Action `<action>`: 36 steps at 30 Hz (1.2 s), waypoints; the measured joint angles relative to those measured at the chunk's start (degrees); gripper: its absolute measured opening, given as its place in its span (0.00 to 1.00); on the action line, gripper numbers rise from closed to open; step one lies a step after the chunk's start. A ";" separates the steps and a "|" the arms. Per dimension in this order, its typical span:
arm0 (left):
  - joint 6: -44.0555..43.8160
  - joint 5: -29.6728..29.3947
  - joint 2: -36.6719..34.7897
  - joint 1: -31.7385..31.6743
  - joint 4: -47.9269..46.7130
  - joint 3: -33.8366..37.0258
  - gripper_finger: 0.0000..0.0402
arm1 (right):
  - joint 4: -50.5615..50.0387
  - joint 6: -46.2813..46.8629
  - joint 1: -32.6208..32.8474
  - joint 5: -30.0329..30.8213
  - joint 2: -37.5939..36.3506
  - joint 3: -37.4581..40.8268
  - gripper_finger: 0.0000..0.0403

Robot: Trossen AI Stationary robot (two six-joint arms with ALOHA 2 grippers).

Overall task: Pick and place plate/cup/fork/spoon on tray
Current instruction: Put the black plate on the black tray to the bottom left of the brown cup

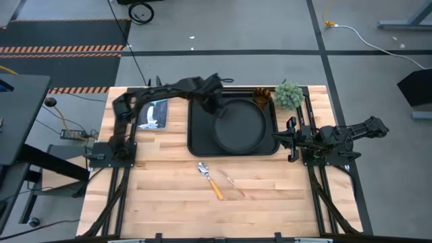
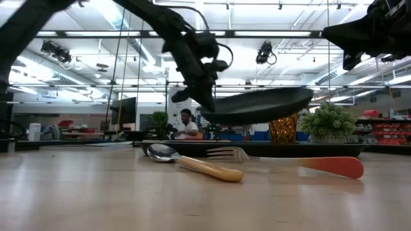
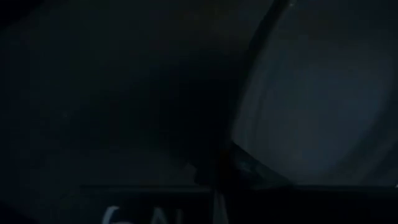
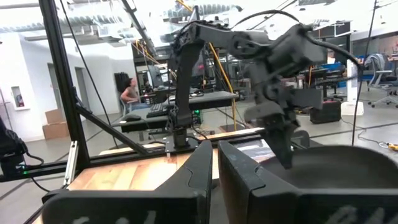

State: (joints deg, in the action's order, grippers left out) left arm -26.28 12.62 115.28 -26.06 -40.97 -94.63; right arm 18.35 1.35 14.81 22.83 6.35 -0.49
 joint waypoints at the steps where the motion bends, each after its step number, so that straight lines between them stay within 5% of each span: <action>1: 0.24 -0.12 1.73 -0.19 -2.13 -2.52 0.03 | -0.02 0.01 0.01 0.00 0.01 0.00 0.08; 11: 2.62 -1.66 13.84 -1.99 -13.33 -16.79 0.03 | 0.00 0.01 0.00 0.02 0.00 0.00 0.08; 29: 0.00 -0.87 16.18 -3.97 -11.25 -16.48 0.04 | 0.00 -0.01 0.02 0.02 0.00 0.00 0.08; 36: 1.72 -0.79 16.18 -2.87 -9.89 -16.48 0.14 | -0.01 0.00 0.02 0.02 0.01 0.00 0.08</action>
State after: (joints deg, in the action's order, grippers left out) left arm -24.56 11.84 131.46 -28.94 -50.86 -111.11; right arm 18.34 1.35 14.82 22.85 6.36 -0.49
